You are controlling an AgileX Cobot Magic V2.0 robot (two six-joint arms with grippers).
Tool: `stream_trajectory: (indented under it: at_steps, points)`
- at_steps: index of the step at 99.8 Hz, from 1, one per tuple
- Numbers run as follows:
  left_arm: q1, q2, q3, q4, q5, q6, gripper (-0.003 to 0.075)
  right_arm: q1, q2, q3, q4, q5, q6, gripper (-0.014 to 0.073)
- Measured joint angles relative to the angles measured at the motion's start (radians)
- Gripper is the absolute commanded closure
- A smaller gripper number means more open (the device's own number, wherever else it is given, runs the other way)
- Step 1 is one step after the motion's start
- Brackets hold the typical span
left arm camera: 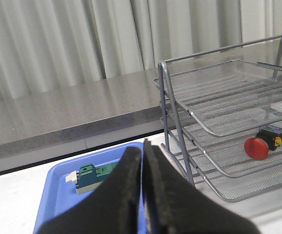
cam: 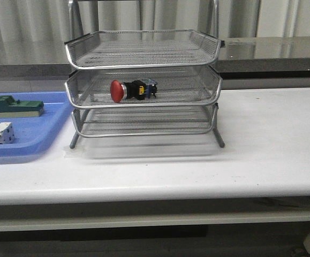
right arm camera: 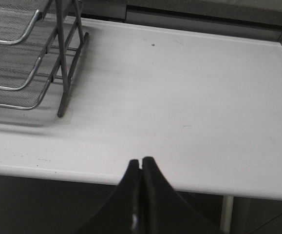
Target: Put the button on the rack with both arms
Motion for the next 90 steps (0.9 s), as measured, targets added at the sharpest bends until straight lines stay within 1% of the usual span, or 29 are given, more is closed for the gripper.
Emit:
stream_trajectory:
  at_steps: [77,90]
  points:
    - [0.0,0.0,0.0,0.0,0.0,0.0,0.0716,0.0,-0.026,0.004,0.0,0.004,0.0,0.0659]
    - [0.0,0.0,0.0,0.0,0.0,0.0,0.0716,0.0,-0.072,0.051,0.011,-0.045,0.0,0.0659]
